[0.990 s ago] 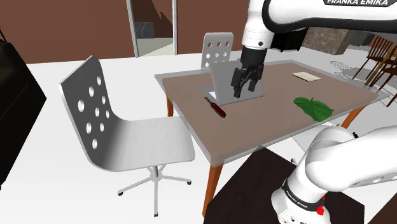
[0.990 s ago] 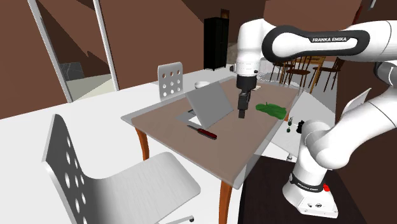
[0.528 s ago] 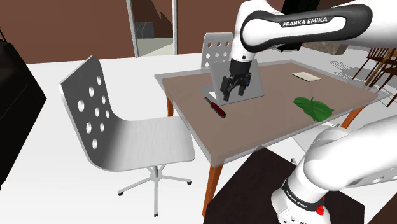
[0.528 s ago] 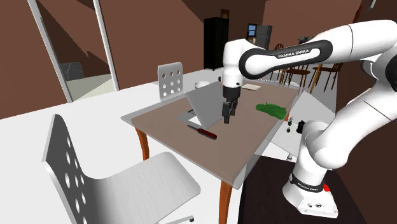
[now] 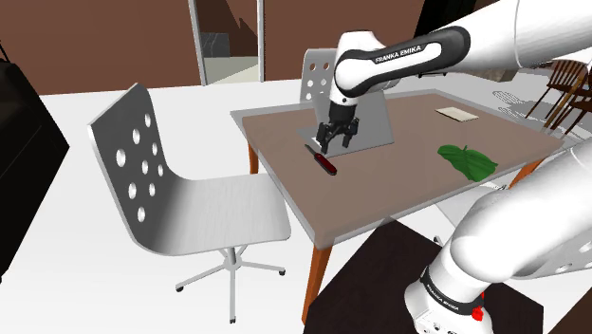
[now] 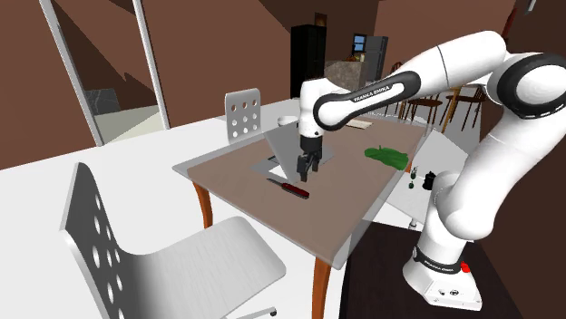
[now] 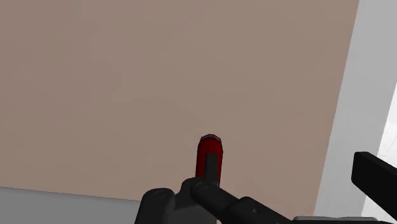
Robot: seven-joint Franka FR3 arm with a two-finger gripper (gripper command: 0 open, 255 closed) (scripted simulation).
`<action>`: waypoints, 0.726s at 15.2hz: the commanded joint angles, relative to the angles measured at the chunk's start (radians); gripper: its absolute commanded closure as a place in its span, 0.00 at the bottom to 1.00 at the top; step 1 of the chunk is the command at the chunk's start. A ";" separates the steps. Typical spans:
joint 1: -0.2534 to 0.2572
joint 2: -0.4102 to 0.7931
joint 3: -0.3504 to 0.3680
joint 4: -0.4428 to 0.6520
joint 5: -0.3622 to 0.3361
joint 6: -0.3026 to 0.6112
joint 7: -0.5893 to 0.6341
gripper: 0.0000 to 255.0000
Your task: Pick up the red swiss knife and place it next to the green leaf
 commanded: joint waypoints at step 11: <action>-0.058 0.399 -0.065 0.189 0.018 0.229 -0.020 0.00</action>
